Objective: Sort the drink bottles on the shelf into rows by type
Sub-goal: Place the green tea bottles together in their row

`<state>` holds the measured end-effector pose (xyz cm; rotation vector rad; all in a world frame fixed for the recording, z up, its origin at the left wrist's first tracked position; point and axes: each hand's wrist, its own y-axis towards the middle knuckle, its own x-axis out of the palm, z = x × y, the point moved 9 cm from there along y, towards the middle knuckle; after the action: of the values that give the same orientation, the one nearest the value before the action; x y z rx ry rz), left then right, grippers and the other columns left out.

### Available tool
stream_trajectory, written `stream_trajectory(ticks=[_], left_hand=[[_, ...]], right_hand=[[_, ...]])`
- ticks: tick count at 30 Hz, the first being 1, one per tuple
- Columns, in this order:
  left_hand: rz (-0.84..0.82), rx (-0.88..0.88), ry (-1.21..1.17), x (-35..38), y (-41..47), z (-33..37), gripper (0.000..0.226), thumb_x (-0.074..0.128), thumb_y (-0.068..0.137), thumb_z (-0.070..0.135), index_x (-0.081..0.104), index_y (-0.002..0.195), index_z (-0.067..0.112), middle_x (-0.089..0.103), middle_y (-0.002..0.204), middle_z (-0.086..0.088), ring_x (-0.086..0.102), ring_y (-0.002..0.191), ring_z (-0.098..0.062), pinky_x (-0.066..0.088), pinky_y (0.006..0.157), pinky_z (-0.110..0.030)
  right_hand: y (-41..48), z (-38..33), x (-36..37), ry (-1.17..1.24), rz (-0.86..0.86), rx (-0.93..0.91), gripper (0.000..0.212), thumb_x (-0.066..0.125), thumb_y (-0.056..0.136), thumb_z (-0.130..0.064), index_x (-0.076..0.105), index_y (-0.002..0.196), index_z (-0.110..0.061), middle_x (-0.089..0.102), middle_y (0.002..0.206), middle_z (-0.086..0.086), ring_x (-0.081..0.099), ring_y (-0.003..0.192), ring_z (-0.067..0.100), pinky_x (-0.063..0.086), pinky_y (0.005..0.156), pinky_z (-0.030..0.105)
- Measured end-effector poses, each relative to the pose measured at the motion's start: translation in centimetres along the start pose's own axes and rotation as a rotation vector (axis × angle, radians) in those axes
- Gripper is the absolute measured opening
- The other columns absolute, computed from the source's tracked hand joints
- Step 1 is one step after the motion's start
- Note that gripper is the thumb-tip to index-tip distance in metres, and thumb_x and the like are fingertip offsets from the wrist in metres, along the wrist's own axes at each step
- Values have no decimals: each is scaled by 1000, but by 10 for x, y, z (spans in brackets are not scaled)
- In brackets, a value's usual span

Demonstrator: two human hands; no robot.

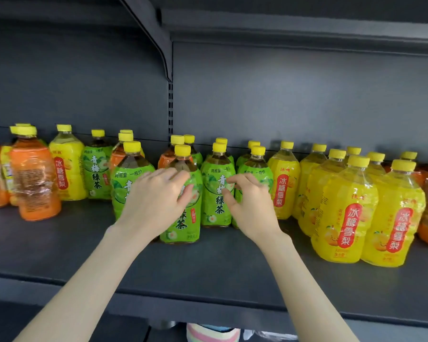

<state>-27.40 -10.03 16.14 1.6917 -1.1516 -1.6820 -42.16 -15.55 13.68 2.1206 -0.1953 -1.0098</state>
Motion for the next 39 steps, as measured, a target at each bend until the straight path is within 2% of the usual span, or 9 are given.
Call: stream_trajectory(ticks=[5, 9, 12, 15, 17, 20, 25, 32, 39], left_hand=[[152, -128, -101, -10, -25, -63, 23, 57, 83, 26, 69, 91, 9, 66, 83, -3, 64, 72, -23, 43, 56, -24], [198, -257, -249, 10, -37, -113, 51, 56, 82, 45, 58, 115, 6, 54, 109, -11, 53, 101, -26, 47, 79, -34], [67, -416, -544, 41, -42, -142, 77, 68, 74, 51, 39, 133, 11, 42, 127, -9, 42, 120, -22, 36, 96, -30], [-35, -542, -767, 66, -50, -155, 91, 74, 69, 50, 27, 141, 20, 36, 134, 0, 35, 128, -15, 31, 101, -29], [-40, -526, -786, 71, -52, -158, 95, 75, 66, 53, 25, 142, 22, 36, 133, 2, 35, 128, -15, 34, 104, -34], [-27, -508, -825, 70, -52, -162, 95, 79, 61, 52, 32, 138, 25, 35, 124, 10, 39, 124, -13, 36, 102, -33], [36, -528, -877, 60, -49, -160, 91, 88, 50, 44, 43, 126, 25, 43, 120, 11, 43, 116, -9, 36, 93, -25], [43, -500, -962, 57, -44, -100, 83, 89, 48, 44, 47, 118, 27, 46, 114, 8, 47, 108, -7, 39, 88, -23], [79, -502, -964, 64, -30, -21, 86, 87, 53, 45, 47, 125, 20, 42, 116, 11, 41, 114, -5, 34, 94, -24]], right_hand=[[6, -36, 35, 108, 21, -61, 28, 62, 90, -24, 63, 114, -9, 61, 115, 6, 61, 96, 25, 52, 79, 43], [10, -40, 64, 154, 91, 56, 57, 68, 85, -37, 47, 134, -15, 52, 128, 4, 47, 118, 21, 44, 94, 37], [11, -36, 83, 238, 96, 164, 81, 71, 80, -46, 30, 145, -21, 40, 140, -1, 38, 123, 12, 35, 101, 24], [5, -31, 103, 363, 24, 270, 96, 74, 74, -50, 17, 148, -34, 44, 131, -9, 49, 90, 0, 39, 83, 13], [2, -28, 108, 375, 40, 290, 99, 78, 71, -49, 16, 148, -37, 55, 96, -4, 47, 68, 4, 43, 66, 22], [1, -30, 105, 350, 81, 287, 98, 79, 71, -45, 20, 148, -31, 41, 63, 5, 34, 50, 8, 35, 50, 24], [-12, -37, 88, 319, 152, 286, 94, 79, 69, -47, 25, 145, -33, 59, 83, 7, 50, 61, 18, 47, 60, 29], [-37, -2, 38, 284, 195, 295, 96, 72, 59, -71, 27, 139, -45, 56, 131, -11, 57, 111, 16, 51, 93, 45], [-54, 52, -14, 295, 219, 329, 97, 70, 55, -75, 25, 137, -51, 54, 133, -7, 55, 117, 17, 51, 93, 48]])
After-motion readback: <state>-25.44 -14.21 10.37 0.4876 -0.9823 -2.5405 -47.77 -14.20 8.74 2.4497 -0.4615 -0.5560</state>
